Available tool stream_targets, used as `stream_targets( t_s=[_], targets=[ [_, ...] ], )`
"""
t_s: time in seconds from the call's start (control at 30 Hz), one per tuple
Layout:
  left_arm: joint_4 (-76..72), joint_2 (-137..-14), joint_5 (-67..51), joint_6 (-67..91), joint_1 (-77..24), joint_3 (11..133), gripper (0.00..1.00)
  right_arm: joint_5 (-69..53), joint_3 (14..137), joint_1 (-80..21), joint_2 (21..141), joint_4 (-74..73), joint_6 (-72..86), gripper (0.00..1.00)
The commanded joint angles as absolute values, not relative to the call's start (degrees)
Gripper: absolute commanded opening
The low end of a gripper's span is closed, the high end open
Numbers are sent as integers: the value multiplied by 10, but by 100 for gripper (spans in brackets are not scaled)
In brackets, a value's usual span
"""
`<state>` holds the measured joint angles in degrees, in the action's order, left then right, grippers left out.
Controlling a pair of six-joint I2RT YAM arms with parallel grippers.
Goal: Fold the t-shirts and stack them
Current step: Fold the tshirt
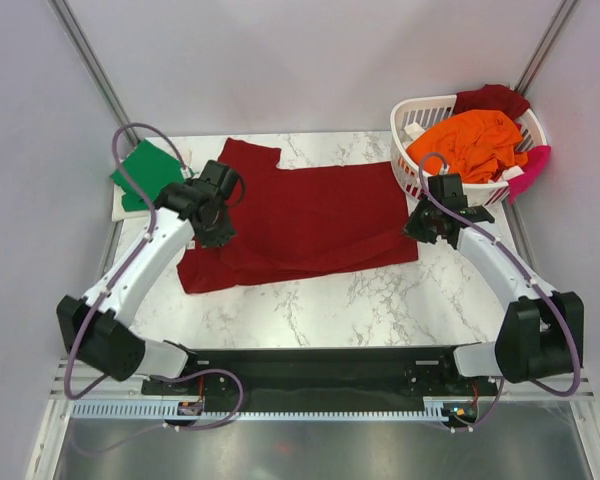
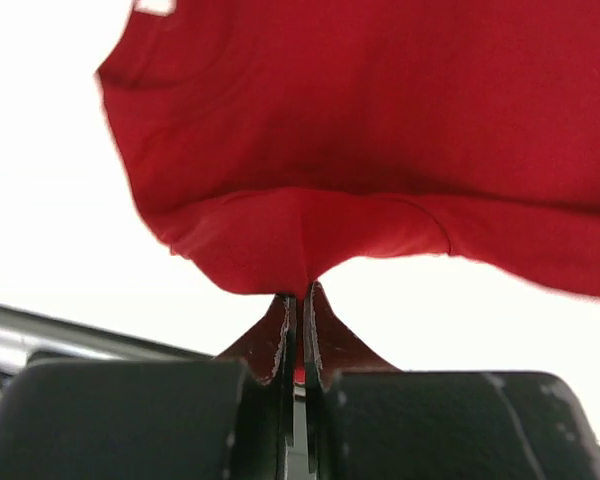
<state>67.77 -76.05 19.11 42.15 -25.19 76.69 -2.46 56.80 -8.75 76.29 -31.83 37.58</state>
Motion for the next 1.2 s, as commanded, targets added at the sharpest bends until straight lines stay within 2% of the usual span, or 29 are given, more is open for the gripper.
stream_targets(
  t_s=[0.0, 0.67, 0.73, 0.77, 0.83, 0.87, 0.93, 1.03, 1.17],
  targets=[
    [604, -834, 136, 282, -229, 823, 3, 9, 603, -86, 797, -277, 365, 0],
    [595, -1096, 123, 186, -135, 1041, 2, 35, 683, -60, 980, -238, 368, 2],
    [599, -1128, 123, 181, -130, 1060, 2, 30, 691, -59, 1004, -236, 370, 9],
    [600, -1140, 124, 179, -129, 1067, 2, 26, 700, -59, 1012, -235, 369, 26],
    [606, -1172, 133, 176, -126, 1089, 2, 19, 708, -59, 1035, -235, 367, 33],
    [610, -1182, 139, 175, -124, 1098, 2, 18, 716, -57, 1041, -234, 367, 41],
    [625, -1213, 149, 178, -115, 1131, 2, 20, 721, -53, 1049, -235, 368, 44],
    [642, -1256, 137, 178, -103, 1196, 4, 28, 728, -47, 1043, -236, 372, 64],
    [673, -1333, 130, 166, -96, 1288, 12, 32, 711, -47, 1003, -241, 373, 75]
  ],
)
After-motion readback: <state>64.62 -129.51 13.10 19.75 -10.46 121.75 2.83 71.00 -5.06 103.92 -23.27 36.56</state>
